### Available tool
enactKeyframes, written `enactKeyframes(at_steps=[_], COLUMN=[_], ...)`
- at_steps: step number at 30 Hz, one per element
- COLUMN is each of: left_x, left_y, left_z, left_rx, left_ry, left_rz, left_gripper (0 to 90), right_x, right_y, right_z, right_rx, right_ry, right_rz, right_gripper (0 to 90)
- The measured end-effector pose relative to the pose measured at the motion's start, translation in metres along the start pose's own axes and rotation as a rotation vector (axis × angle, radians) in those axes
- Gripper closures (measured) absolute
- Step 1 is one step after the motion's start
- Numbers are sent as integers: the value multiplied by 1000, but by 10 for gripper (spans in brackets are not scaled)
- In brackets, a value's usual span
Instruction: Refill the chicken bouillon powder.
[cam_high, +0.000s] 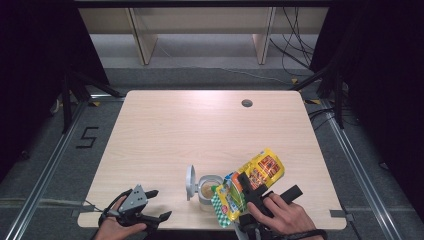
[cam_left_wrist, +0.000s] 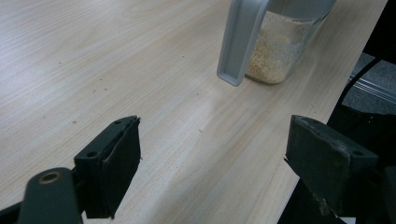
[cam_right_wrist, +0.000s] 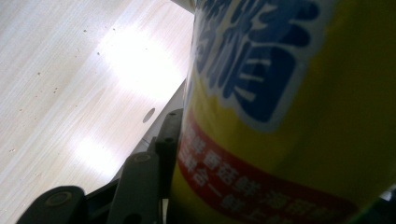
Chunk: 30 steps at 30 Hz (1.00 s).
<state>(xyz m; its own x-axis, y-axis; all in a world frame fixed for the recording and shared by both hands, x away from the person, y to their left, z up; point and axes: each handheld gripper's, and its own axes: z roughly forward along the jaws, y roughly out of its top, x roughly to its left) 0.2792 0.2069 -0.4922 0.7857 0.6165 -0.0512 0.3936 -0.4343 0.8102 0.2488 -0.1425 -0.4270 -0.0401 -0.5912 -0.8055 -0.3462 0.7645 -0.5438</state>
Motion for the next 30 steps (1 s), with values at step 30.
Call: enactKeyframes(at_steps=[30], left_x=[0], left_y=[0], left_z=[0], left_rx=[-1], left_ry=[-1], left_rz=[0], left_gripper=[174], right_x=[0], right_y=[-1], right_z=[1], right_rx=[-7], right_ry=[25], right_rz=[7], right_gripper=[598])
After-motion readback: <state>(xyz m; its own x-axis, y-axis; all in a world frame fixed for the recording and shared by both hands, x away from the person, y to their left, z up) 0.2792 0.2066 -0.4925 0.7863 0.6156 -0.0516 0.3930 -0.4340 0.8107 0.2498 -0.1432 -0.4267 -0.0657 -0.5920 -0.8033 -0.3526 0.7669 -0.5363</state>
